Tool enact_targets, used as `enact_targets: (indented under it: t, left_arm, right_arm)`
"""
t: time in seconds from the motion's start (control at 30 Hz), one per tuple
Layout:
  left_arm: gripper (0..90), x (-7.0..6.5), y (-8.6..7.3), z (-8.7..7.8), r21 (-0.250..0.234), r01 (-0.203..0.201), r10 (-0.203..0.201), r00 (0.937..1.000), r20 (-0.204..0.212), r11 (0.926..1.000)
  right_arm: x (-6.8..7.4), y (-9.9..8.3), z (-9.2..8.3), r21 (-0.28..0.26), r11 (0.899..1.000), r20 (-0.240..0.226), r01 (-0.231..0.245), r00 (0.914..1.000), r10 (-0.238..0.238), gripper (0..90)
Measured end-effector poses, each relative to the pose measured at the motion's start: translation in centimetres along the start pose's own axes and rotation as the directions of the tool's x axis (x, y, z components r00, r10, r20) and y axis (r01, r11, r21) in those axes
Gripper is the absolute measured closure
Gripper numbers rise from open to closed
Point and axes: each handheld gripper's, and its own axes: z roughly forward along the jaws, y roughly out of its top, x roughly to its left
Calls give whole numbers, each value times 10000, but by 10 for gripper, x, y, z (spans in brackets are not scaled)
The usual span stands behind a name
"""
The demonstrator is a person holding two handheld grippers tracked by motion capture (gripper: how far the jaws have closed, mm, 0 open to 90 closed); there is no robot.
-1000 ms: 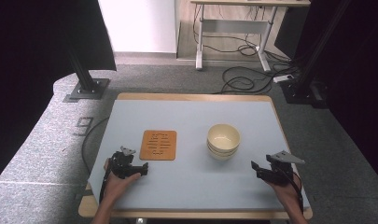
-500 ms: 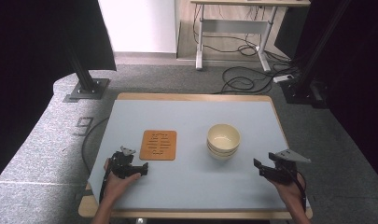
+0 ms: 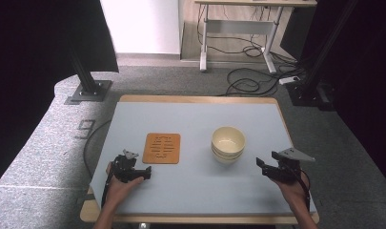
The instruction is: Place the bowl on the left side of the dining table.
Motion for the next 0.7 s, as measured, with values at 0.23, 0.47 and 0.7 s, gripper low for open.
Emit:
enact_targets:
  t: [0.23, 0.47, 0.7]
  left_arm:
    - [0, 0, 0, 0, -2, -2, 2, 10000, 0, 10000]
    - [0, 0, 0, 0, -1, 6, -6, 10000, 3, 10000]
    - [0, 0, 0, 0, -3, 2, -2, 10000, 2, 10000]
  right_arm:
    - [6, 10, 5, -21, 9999, -46, 142, 9999, -142, 288]
    - [7, 14, 9, -1, 9999, 3, 171, 9999, -171, 289]
    - [6, 21, 11, -154, 9998, -13, 95, 10000, -95, 289]
